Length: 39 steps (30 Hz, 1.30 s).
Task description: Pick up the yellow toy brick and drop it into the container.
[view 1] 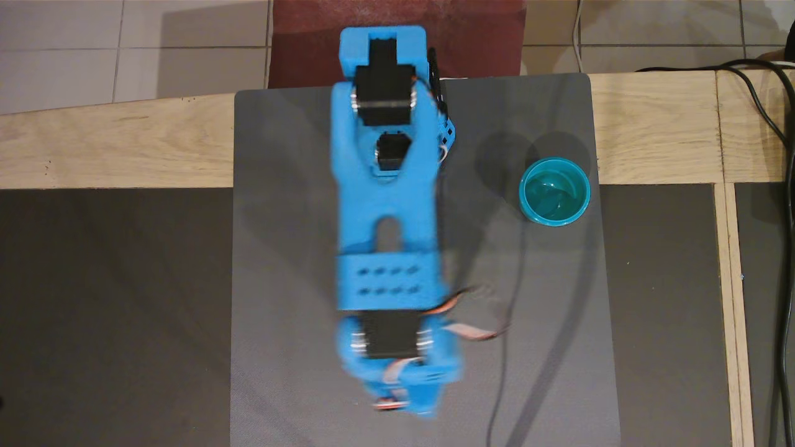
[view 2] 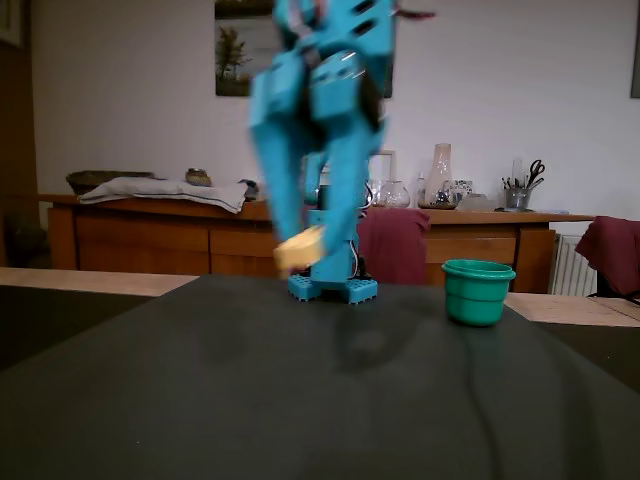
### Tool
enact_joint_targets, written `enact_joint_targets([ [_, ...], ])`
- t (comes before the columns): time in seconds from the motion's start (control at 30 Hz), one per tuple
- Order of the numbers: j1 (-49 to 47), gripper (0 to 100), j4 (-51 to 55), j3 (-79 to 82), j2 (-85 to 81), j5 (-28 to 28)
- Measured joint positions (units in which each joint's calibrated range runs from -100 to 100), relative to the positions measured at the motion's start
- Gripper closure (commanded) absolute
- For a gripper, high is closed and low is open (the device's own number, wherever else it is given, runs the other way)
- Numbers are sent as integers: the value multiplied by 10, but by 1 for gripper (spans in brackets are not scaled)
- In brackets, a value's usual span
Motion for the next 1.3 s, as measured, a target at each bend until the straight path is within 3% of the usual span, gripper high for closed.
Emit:
enact_joint_targets([
  [0.33,-239,100,190,-138,-3,-89],
  [0.63,-419,100,207,-159,-10,-145],
  [0.97,-439,100,208,22,-183,-147],
  [1.3,-439,100,208,79,-207,-135],
])
